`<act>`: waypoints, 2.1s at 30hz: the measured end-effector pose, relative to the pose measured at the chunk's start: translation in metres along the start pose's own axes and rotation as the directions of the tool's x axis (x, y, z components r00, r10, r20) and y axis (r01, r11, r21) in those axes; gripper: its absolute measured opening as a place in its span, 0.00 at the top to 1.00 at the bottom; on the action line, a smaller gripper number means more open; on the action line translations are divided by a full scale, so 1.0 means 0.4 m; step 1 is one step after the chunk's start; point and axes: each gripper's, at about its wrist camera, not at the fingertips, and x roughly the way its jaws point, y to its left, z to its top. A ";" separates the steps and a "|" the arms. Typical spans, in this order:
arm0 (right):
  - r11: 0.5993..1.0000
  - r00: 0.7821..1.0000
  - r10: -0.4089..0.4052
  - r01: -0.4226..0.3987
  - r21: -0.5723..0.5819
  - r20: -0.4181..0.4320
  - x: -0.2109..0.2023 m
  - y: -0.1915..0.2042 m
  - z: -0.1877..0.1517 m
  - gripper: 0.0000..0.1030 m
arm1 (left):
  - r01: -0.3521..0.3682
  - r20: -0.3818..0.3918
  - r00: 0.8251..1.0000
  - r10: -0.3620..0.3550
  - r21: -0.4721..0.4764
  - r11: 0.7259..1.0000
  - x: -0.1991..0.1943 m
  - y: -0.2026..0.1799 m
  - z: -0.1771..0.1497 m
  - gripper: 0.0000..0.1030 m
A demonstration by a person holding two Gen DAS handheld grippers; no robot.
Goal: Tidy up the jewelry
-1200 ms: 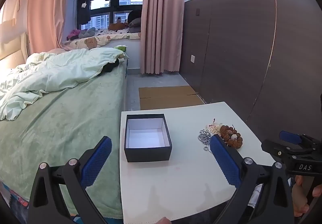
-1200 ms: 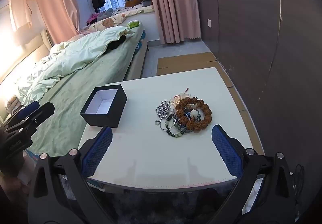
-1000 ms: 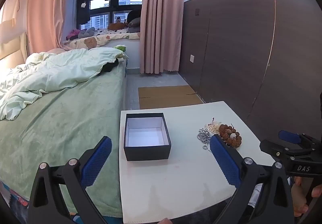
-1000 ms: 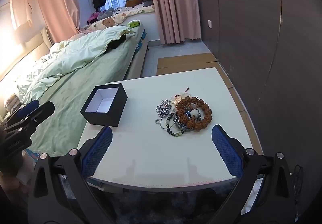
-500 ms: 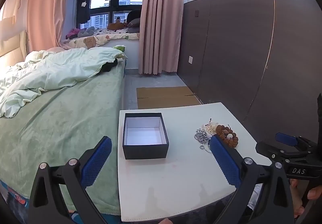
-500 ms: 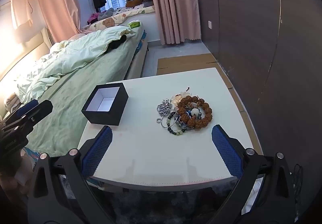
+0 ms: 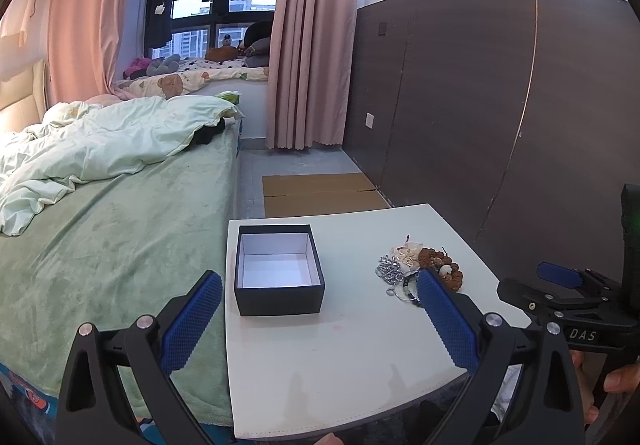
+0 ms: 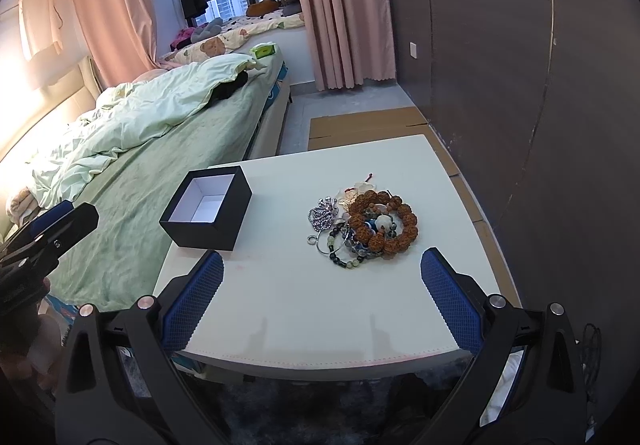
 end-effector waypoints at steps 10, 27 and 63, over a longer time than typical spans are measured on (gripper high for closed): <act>1.000 1.000 -0.004 0.004 0.000 0.002 0.002 0.003 0.003 0.04 | 0.005 0.003 1.000 -0.005 -0.010 1.000 -0.003 0.007 -0.004 0.08; 1.000 1.000 -0.014 0.014 0.003 0.010 -0.005 -0.004 0.008 0.04 | 0.006 0.004 1.000 -0.006 -0.011 1.000 -0.005 0.018 -0.007 0.08; 0.991 0.998 -0.067 0.067 0.113 -0.002 0.048 -0.106 0.047 0.04 | 0.095 -0.038 0.995 -0.096 -0.026 0.995 0.126 -0.054 0.040 0.08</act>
